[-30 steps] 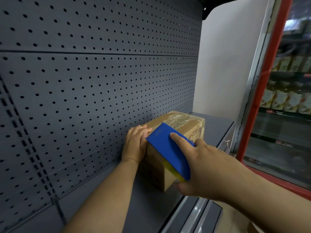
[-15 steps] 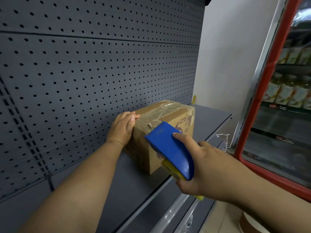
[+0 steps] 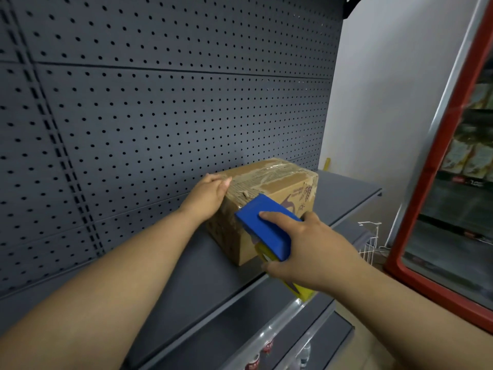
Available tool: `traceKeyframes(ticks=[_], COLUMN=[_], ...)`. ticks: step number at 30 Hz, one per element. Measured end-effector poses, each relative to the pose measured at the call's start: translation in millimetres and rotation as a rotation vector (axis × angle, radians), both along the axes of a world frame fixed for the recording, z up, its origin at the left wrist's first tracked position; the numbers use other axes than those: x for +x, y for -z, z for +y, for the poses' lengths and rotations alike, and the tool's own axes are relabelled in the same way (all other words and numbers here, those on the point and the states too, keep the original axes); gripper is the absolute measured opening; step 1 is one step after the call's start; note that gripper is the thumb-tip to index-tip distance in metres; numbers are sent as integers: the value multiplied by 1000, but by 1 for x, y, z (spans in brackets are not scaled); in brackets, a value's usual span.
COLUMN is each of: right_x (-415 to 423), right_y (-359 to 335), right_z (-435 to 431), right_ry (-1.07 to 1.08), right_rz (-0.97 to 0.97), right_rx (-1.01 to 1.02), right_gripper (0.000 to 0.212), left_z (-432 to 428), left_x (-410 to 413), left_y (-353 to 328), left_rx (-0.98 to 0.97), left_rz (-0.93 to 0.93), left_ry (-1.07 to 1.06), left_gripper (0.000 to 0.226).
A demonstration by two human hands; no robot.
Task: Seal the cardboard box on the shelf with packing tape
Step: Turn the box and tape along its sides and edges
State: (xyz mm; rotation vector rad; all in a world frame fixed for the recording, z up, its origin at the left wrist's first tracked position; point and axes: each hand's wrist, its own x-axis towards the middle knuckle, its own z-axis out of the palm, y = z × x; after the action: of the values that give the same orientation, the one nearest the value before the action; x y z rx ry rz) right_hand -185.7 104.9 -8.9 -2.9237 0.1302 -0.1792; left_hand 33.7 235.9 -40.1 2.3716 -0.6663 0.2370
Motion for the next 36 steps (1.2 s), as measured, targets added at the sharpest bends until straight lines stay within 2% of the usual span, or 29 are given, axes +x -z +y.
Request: traceKeyframes(ticks=[3, 7, 11, 23, 29, 33, 36], right_x=[3, 6, -1, -38, -16, 0, 3], right_y=[0, 2, 7, 19, 9, 1, -8], right_z=[7, 10, 6, -16, -10, -5, -1], right_ry=[13, 4, 3, -25, -29, -24, -82], right_rz=[25, 36, 43, 73, 127, 63, 55], right_rx=[-12, -1, 4, 30, 0, -103, -58], right_gripper=[96, 91, 94, 92, 86, 76, 70], left_z=[-5, -6, -7, -9, -10, -11, -11], left_x=[-3, 1, 2, -2, -3, -6, -6], left_y=[0, 7, 9, 7, 6, 9, 9], left_rx=[-37, 116, 77, 42, 51, 32, 14], left_rz=[150, 113, 165, 168, 170, 149, 145], left_ry=[-32, -71, -109, -93, -101, -111, -113], left_gripper=[57, 65, 58, 56, 56, 54, 53])
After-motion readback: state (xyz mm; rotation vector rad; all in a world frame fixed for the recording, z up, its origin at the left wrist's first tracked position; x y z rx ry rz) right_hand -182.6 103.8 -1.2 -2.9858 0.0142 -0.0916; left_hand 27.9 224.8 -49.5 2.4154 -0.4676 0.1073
